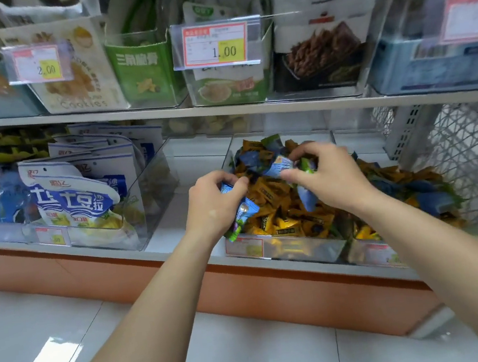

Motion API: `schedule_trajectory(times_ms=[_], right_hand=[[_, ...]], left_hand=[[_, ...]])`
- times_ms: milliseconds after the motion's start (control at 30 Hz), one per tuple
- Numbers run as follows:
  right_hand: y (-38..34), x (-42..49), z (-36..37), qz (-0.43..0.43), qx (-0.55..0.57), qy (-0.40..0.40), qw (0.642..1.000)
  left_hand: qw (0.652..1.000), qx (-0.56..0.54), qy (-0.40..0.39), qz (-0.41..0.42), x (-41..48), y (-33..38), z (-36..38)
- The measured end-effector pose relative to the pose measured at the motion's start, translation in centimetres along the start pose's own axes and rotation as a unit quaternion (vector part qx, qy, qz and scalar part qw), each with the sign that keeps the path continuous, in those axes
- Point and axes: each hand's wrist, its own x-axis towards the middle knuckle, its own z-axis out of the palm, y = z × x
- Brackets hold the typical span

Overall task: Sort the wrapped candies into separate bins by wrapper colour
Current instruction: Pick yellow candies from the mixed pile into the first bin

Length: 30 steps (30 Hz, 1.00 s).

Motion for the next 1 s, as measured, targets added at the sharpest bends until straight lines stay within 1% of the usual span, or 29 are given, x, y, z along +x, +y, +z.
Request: schedule_trajectory(times_ms=[133, 233, 333, 433, 500, 567, 633, 733, 800, 867, 933, 1000], right_hand=[[4.5, -2.7, -6.6, 0.052, -0.011, 0.065, 0.996], [8.7, -4.0, -9.5, 0.097, -0.026, 0.099, 0.990], [11.8, -4.7, -10.8, 0.116, -0.061, 0.095, 0.987], [13.5, -4.9, -11.4, 0.139, -0.064, 0.089, 0.984], [13.9, -4.6, -12.0, 0.175, -0.043, 0.092, 0.979], [14.1, -4.5, -12.6, 0.190, -0.046, 0.094, 0.976], [13.8, -4.5, -13.0, 0.182, -0.044, 0.100, 0.977], [11.7, -4.5, -12.7, 0.148, -0.036, 0.091, 0.984], [9.3, -4.4, -11.5, 0.111, -0.027, 0.055, 0.992], [6.4, -4.6, -9.4, 0.058, -0.022, 0.002, 0.998], [3.5, -4.5, -6.6, 0.013, -0.001, -0.052, 0.999], [1.1, -3.7, -3.3, -0.016, 0.032, -0.105, 0.994]], left_hand=[[0.996, -0.042, -0.062, 0.049, -0.7, 4.7, 5.7], [0.993, -0.021, -0.058, 0.098, -0.5, 8.7, 11.1], [0.985, 0.035, -0.087, 0.147, 0.5, 11.7, 16.3], [0.965, 0.130, -0.135, 0.185, 1.7, 13.1, 20.3], [0.948, 0.189, -0.187, 0.176, 2.3, 13.7, 21.8], [0.933, 0.211, -0.238, 0.166, 2.6, 13.8, 22.1], [0.935, 0.196, -0.245, 0.164, 2.4, 13.5, 20.8], [0.953, 0.165, -0.183, 0.174, 1.5, 11.6, 16.1], [0.966, 0.161, -0.130, 0.156, 0.4, 8.8, 11.5], [0.969, 0.204, -0.090, 0.108, -1.0, 5.0, 6.6], [0.956, 0.275, -0.089, 0.056, -1.8, 1.6, 2.4], [0.950, 0.298, -0.091, 0.022, -1.9, -0.6, -0.5]])
